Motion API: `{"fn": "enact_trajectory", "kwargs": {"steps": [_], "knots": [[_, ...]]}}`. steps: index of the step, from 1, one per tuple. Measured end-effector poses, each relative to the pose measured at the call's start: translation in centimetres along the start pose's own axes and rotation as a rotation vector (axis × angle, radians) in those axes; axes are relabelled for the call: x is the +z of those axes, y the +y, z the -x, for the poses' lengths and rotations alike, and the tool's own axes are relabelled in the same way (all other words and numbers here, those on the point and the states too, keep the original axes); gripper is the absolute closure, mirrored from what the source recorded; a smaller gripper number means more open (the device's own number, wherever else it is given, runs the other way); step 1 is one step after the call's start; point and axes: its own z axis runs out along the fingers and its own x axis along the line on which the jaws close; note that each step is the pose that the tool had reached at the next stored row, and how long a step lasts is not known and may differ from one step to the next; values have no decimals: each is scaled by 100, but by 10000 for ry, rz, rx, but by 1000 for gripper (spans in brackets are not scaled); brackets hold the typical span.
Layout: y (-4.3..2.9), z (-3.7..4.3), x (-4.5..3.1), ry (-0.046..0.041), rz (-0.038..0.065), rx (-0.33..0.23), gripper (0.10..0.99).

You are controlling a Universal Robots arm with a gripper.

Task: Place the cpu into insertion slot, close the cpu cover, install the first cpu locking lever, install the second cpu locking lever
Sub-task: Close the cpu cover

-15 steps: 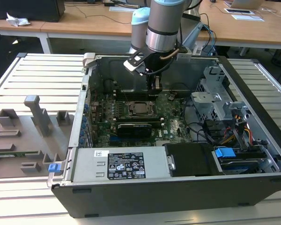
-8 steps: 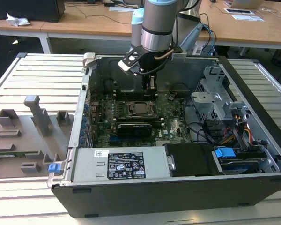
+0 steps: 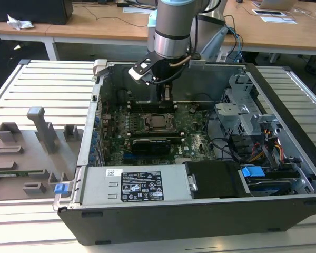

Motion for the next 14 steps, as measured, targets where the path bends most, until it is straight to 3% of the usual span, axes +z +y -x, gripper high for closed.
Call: {"fn": "enact_trajectory", "kwargs": {"steps": [14], "knots": [[-157,-4,17,-1,0,-1,980]]}}
